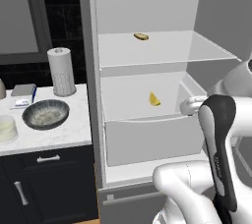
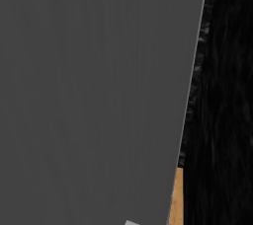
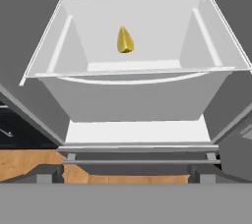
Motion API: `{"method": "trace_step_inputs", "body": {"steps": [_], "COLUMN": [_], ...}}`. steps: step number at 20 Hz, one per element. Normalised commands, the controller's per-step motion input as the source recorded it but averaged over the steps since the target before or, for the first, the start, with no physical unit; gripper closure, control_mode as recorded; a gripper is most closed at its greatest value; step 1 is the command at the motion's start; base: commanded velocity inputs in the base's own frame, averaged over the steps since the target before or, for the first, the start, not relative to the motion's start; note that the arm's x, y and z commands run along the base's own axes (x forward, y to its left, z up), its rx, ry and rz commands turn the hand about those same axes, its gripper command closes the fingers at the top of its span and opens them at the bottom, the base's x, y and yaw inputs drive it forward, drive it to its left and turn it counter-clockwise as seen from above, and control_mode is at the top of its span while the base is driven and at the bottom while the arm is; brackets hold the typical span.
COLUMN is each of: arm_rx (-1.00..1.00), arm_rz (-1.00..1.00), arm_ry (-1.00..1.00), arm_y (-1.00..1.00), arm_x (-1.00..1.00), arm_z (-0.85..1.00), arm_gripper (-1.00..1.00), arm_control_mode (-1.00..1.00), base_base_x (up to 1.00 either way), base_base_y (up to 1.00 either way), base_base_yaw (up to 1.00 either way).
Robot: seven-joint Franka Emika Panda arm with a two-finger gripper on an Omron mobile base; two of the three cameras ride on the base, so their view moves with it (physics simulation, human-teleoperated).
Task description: Grab a lemon wedge from the fridge and one ice cube from the ice bowl, and put them in the glass of lemonade.
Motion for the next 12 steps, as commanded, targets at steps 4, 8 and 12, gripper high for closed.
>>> {"method": "trace_step_inputs", "body": {"steps": [4, 8, 12], "arm_rx": [-0.05, 0.00, 0.00], "arm_rz": [-0.01, -0.04, -0.04], "arm_ry": [0.00, 0.02, 0.17], "arm_y": [0.30, 0.28, 0.04], "arm_x": [0.80, 0.86, 0.70], "arm_z": [-0.16, -0.73, -0.60], "arm_gripper": [-1.00, -1.00, -1.00], "arm_control_mode": [-1.00, -1.00, -1.00], "base_base_x": [0.00, 0.00, 0.00], "base_base_y": [0.00, 0.00, 0.00], "base_base_yaw": [0.00, 0.00, 0.00]}}
